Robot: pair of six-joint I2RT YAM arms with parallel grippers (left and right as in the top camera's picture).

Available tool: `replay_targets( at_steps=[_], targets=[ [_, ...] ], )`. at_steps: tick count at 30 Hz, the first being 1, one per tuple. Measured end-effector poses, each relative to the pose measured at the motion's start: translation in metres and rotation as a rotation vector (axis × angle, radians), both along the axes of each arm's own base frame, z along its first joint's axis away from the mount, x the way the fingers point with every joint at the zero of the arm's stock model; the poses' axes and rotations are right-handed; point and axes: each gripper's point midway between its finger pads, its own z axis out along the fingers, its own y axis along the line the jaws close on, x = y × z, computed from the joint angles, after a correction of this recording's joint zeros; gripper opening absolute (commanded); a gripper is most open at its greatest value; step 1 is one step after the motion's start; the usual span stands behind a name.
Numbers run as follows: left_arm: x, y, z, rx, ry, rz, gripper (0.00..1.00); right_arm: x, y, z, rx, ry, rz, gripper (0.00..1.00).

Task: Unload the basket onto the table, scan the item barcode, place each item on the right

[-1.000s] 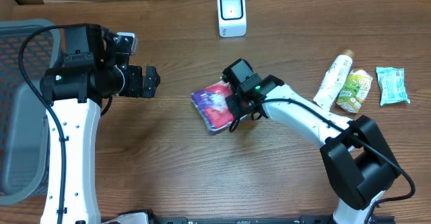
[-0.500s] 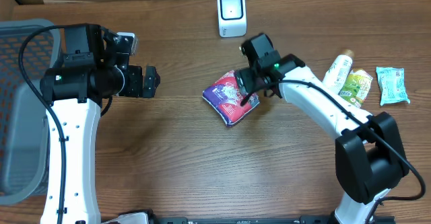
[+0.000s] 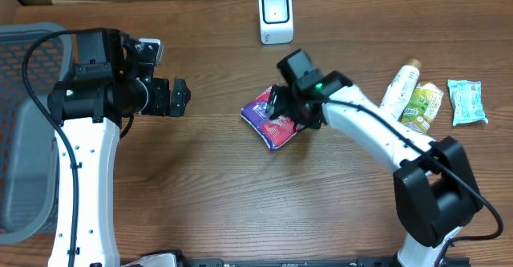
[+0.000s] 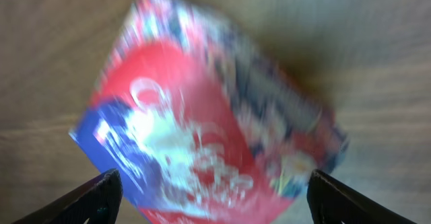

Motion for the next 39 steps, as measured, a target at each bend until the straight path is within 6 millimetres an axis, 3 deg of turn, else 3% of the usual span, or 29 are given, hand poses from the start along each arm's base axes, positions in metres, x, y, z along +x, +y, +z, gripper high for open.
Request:
replay_targets(
  at_steps=[21, 27, 30, 35, 39],
  targets=[
    [0.000, 0.000, 0.000, 0.000, 0.000, 0.000, 0.99, -0.034, 0.027, -0.008, -0.029, 0.030, 0.073, 0.80],
    [0.000, 0.000, 0.000, 0.000, 0.000, 0.000, 1.00, -0.043, 0.015, -0.026, -0.094, 0.031, 0.073, 0.83],
    [0.000, 0.000, 0.000, 0.000, 0.000, 0.000, 1.00, -0.036, 0.014, -0.025, -0.114, -0.012, 0.110, 0.84],
    [0.000, 0.000, 0.000, 0.000, 0.000, 0.000, 1.00, -0.026, 0.010, -0.023, -0.172, -0.082, 0.286, 0.98],
    [0.000, 0.000, 0.000, 0.000, 0.000, 0.000, 1.00, -0.012, 0.005, -0.011, -0.236, -0.151, 0.454, 1.00]
  ],
)
